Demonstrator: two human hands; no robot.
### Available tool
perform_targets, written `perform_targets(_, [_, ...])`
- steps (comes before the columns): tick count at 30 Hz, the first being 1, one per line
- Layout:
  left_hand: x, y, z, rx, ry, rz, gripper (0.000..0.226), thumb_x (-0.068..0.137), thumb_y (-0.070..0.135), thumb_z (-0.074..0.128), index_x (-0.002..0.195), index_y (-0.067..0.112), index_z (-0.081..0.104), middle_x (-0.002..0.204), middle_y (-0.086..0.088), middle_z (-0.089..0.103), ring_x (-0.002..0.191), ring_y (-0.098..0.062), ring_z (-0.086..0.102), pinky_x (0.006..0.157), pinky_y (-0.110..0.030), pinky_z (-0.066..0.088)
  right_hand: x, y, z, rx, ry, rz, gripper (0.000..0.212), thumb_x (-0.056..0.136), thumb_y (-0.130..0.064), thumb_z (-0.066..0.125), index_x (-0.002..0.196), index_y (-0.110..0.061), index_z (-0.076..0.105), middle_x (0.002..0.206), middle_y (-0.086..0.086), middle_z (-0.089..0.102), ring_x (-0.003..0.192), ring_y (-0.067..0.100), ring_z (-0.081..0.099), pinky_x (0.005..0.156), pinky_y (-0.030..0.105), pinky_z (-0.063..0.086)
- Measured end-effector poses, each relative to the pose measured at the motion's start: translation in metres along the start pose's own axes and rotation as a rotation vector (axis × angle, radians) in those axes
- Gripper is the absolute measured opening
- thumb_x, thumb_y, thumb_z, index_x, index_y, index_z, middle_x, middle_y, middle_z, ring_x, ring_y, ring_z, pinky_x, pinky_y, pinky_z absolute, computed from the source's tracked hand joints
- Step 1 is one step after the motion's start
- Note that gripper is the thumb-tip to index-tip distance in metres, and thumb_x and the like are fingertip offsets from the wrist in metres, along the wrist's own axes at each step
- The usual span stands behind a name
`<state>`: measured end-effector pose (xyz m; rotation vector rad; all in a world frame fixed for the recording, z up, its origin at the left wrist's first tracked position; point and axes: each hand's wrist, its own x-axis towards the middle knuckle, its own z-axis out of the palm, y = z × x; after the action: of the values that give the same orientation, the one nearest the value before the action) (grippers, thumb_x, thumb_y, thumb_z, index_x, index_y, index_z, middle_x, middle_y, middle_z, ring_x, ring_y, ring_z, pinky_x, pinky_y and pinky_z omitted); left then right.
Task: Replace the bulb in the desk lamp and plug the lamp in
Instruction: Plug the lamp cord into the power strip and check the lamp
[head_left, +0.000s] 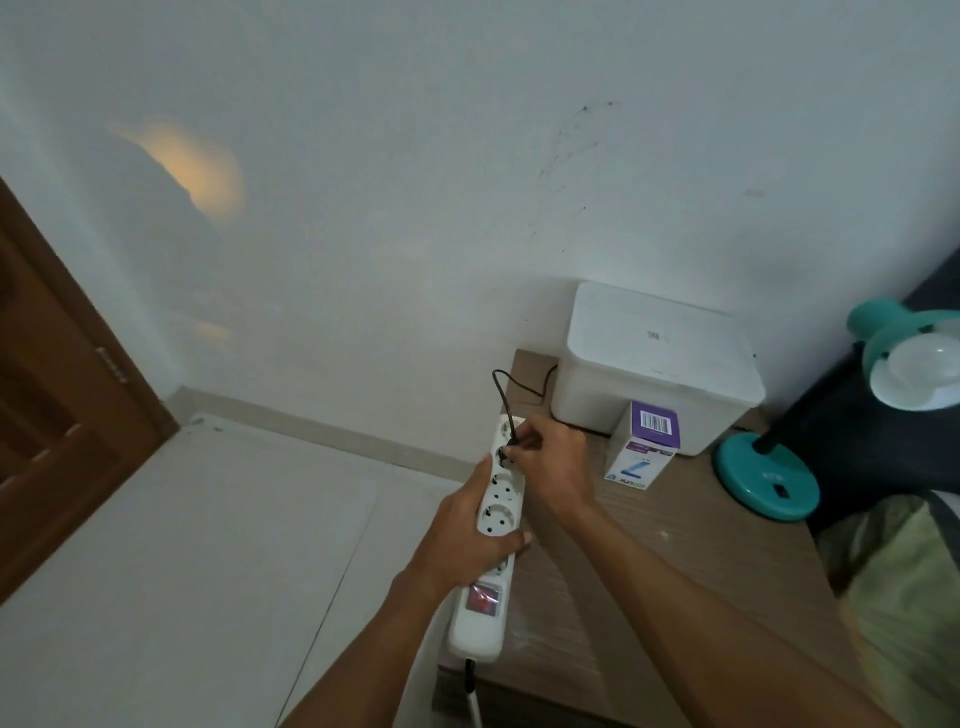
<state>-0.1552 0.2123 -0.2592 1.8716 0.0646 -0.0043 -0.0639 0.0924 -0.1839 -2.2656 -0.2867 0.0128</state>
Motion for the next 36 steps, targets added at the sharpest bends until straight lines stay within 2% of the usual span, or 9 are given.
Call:
perform_targets(3, [0.001, -0.001, 0.0, -0.006, 0.001, 0.005, 0.105, 0.077, 0.039, 0.088, 0.158, 0.042, 0.021, 0.119, 0.01, 0.071, 0.103, -0.003, 0.072, 0.091, -0.027, 0.061, 0.001, -0.002, 0.001, -0.028, -0.01, -0.013, 0.022, 0.078, -0.006, 0.078, 0.073, -0.024, 0.067, 0.068, -0.008, 0.068, 0.063, 0.002, 0.064, 0.054, 0.012, 0.047])
perform_targets(6, [0.0, -0.002, 0.0, -0.001, 0.004, 0.007, 0.101, 0.078, 0.04, 0.087, 0.151, 0.05, 0.019, 0.119, 0.011, 0.07, 0.103, -0.003, 0.072, 0.091, -0.027, 0.061, 0.0, 0.001, 0.003, -0.054, -0.001, -0.014, 0.019, 0.079, -0.007, 0.078, 0.074, -0.023, 0.068, 0.07, -0.007, 0.068, 0.065, 0.005, 0.065, 0.06, 0.026, 0.056])
perform_targets(11, [0.0, 0.0, -0.001, 0.007, 0.004, 0.015, 0.095, 0.078, 0.04, 0.087, 0.146, 0.056, 0.022, 0.115, 0.016, 0.07, 0.101, 0.0, 0.072, 0.089, -0.025, 0.061, -0.002, 0.003, 0.0, -0.079, -0.021, -0.022, 0.016, 0.082, -0.01, 0.077, 0.076, -0.021, 0.067, 0.075, -0.004, 0.069, 0.068, 0.007, 0.067, 0.064, 0.032, 0.06])
perform_targets(14, [0.0, -0.001, -0.001, 0.009, 0.002, 0.016, 0.094, 0.078, 0.039, 0.087, 0.144, 0.059, 0.023, 0.115, 0.014, 0.071, 0.101, -0.002, 0.072, 0.089, -0.025, 0.061, -0.004, 0.001, 0.0, -0.095, 0.006, -0.02, 0.025, 0.084, -0.011, 0.076, 0.07, -0.026, 0.061, 0.073, -0.004, 0.068, 0.067, 0.006, 0.066, 0.061, 0.032, 0.06])
perform_targets(18, [0.001, -0.001, -0.001, 0.034, 0.007, -0.002, 0.097, 0.077, 0.04, 0.087, 0.151, 0.05, 0.024, 0.115, 0.012, 0.071, 0.1, -0.002, 0.072, 0.09, -0.03, 0.062, -0.002, 0.003, 0.001, -0.079, 0.012, -0.007, 0.03, 0.083, -0.01, 0.076, 0.068, -0.029, 0.059, 0.073, -0.006, 0.068, 0.066, 0.005, 0.066, 0.06, 0.03, 0.059])
perform_targets(22, [0.001, 0.0, 0.0, 0.063, 0.011, -0.023, 0.096, 0.078, 0.042, 0.086, 0.148, 0.053, 0.021, 0.12, 0.009, 0.07, 0.102, -0.007, 0.072, 0.093, -0.034, 0.062, -0.001, 0.006, 0.003, -0.114, -0.006, 0.011, 0.024, 0.081, -0.011, 0.078, 0.07, -0.026, 0.063, 0.073, -0.004, 0.068, 0.067, 0.008, 0.066, 0.06, 0.032, 0.058])
perform_targets(32, [0.001, 0.005, -0.002, 0.122, -0.008, -0.084, 0.108, 0.077, 0.048, 0.085, 0.161, 0.037, 0.018, 0.128, 0.004, 0.069, 0.109, -0.01, 0.07, 0.099, -0.038, 0.059, 0.0, 0.01, 0.017, -0.177, 0.025, 0.048, 0.007, 0.079, -0.017, 0.078, 0.078, -0.022, 0.073, 0.075, -0.003, 0.071, 0.069, 0.014, 0.066, 0.063, 0.037, 0.057])
perform_targets(34, [0.001, 0.01, -0.003, 0.147, -0.016, -0.083, 0.106, 0.078, 0.044, 0.085, 0.161, 0.034, 0.019, 0.127, 0.004, 0.069, 0.107, -0.008, 0.07, 0.098, -0.036, 0.059, 0.002, 0.006, 0.014, -0.185, 0.004, 0.063, 0.009, 0.08, -0.016, 0.077, 0.078, -0.023, 0.072, 0.077, -0.002, 0.071, 0.071, 0.015, 0.066, 0.065, 0.037, 0.057])
perform_targets(36, [0.0, 0.015, -0.003, 0.19, -0.011, -0.086, 0.103, 0.081, 0.04, 0.085, 0.16, 0.033, 0.019, 0.128, 0.004, 0.068, 0.106, -0.006, 0.068, 0.095, -0.027, 0.057, 0.002, 0.004, 0.009, -0.186, -0.07, 0.086, 0.007, 0.085, -0.016, 0.075, 0.088, -0.022, 0.074, 0.085, -0.001, 0.071, 0.073, 0.012, 0.065, 0.067, 0.032, 0.057])
